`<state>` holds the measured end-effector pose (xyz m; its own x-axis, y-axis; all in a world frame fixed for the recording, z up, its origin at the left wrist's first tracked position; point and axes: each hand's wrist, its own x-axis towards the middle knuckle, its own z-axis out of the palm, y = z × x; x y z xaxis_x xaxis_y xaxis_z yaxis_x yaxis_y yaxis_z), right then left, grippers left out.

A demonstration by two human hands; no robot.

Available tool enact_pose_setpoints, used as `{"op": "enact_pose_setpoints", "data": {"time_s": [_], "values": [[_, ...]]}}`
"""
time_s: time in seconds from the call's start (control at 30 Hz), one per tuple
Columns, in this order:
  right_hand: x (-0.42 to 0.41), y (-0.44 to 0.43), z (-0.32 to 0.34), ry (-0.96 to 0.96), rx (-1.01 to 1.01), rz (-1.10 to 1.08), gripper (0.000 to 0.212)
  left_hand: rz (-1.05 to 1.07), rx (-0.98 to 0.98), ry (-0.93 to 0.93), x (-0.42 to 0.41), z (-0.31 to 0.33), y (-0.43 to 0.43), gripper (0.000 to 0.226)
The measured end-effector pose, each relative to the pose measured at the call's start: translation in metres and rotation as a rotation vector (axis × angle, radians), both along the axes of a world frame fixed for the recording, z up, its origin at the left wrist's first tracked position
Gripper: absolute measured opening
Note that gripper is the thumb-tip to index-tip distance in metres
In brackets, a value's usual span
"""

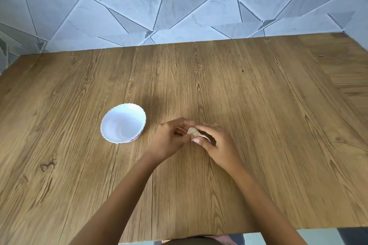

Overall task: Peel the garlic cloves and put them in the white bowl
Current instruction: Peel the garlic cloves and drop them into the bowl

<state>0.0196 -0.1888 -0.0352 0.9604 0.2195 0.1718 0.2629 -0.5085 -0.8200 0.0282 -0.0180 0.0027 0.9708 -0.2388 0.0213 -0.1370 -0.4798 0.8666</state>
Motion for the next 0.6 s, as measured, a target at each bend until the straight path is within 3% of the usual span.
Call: {"op": "enact_pose_setpoints", "data": {"time_s": [0.1, 0.2, 0.37, 0.6], "values": [[-0.005, 0.0, 0.01, 0.193, 0.295, 0.01, 0.038, 0.079, -0.258, 0.144, -0.007, 0.002, -0.002, 0.021], [-0.008, 0.002, 0.014, 0.382, 0.573, -0.028, 0.039, 0.163, -0.36, 0.179, -0.011, 0.001, -0.005, 0.016], [-0.007, 0.006, 0.012, 0.429, 0.646, -0.08, 0.038, 0.138, -0.088, -0.067, -0.011, -0.002, -0.002, 0.016], [-0.01, 0.011, 0.011, 0.317, 0.601, -0.051, 0.046, 0.049, 0.088, -0.209, -0.009, 0.004, 0.001, 0.015]]}}
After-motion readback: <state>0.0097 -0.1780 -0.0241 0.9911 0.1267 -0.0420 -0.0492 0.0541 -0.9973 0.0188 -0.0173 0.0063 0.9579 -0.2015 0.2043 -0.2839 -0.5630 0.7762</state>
